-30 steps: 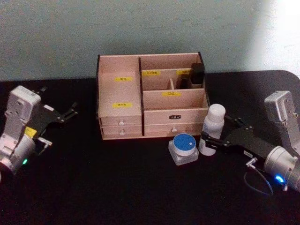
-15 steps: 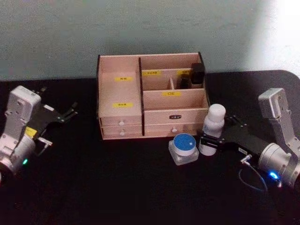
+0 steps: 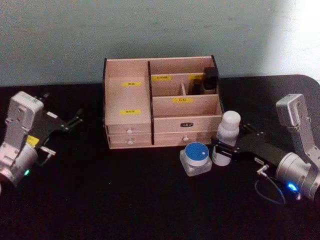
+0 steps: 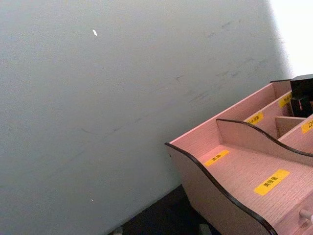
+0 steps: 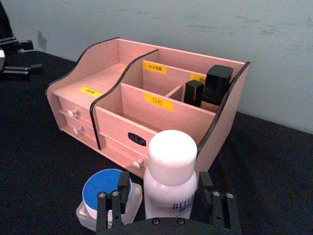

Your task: Pick up the facial cleanser and watermelon frost from the table and place them into the tiered storage box.

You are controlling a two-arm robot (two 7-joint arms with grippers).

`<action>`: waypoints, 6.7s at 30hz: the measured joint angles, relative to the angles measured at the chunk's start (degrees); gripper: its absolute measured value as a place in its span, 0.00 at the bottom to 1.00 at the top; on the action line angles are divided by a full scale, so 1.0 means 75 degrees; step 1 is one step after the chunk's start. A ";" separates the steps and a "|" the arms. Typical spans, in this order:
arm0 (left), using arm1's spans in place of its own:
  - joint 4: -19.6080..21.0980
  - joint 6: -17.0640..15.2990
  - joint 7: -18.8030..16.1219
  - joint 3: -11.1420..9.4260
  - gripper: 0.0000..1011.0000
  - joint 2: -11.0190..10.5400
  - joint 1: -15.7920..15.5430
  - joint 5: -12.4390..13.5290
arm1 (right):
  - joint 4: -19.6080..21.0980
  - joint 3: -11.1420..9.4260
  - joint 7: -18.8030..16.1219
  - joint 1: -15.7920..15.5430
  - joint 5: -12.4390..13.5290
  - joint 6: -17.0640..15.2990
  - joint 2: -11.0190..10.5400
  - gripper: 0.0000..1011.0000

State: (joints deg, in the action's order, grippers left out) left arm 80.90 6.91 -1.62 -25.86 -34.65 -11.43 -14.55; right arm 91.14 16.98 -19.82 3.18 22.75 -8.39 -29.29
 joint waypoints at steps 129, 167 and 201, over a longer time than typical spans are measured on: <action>0.0000 0.0000 0.0000 0.0000 0.99 0.0000 0.0000 0.0000 | -0.3085 0.1327 -0.0373 0.4438 0.0024 -0.1166 0.1833 0.58; 0.0000 0.0000 0.0000 0.0000 0.99 0.0000 0.0000 0.0000 | -0.3867 0.1392 -0.0489 0.4443 -0.0429 -0.1132 0.2141 0.58; 0.0000 0.0000 0.0000 0.0000 0.99 0.0000 0.0000 0.0000 | -0.3863 0.1391 -0.0475 0.4434 -0.0431 -0.1177 0.2130 0.99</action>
State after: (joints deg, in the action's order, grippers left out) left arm 80.90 6.91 -1.62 -25.86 -34.64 -11.43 -14.55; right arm 62.17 27.41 -23.38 36.44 19.52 -17.22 -13.31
